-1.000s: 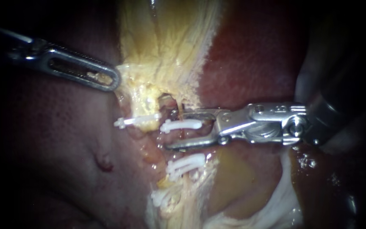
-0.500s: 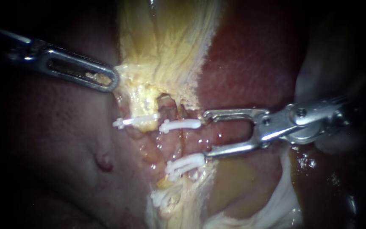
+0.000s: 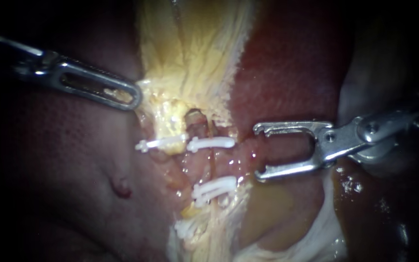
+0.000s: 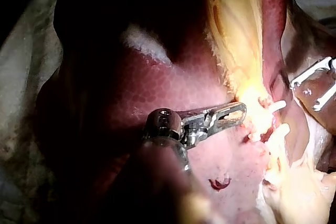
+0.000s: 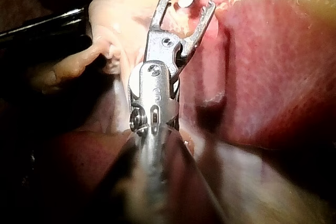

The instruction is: Going back third clip right tube

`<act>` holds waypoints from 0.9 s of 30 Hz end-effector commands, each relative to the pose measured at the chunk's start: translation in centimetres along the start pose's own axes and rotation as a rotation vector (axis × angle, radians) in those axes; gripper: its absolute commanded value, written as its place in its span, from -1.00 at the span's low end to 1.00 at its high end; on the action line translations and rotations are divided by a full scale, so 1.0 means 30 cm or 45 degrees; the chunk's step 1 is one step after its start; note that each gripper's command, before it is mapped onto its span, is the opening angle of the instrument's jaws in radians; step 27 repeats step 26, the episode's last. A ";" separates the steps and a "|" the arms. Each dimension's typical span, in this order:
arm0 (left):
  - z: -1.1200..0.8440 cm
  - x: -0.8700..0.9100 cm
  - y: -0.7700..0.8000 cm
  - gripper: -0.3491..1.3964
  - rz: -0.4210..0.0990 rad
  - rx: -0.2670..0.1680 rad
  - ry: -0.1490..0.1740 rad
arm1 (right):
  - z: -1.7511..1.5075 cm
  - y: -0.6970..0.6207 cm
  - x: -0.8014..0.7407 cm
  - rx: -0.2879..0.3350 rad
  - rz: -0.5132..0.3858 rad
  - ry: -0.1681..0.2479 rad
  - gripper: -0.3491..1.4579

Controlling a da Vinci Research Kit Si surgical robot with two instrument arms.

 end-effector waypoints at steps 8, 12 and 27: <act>0.0136 0.0041 0.0010 -1.00 0.015 0.026 0.029 | -0.003 0.0004 0.0017 0.003 -0.016 0.001 -0.06; 0.0177 0.0046 0.0025 -1.00 0.020 0.030 0.033 | -0.003 -0.0001 0.0022 0.004 -0.015 0.002 -0.06; 0.0200 0.0055 0.0044 -1.00 0.023 0.026 0.036 | -0.004 -0.0011 0.0026 0.006 -0.024 0.002 -0.06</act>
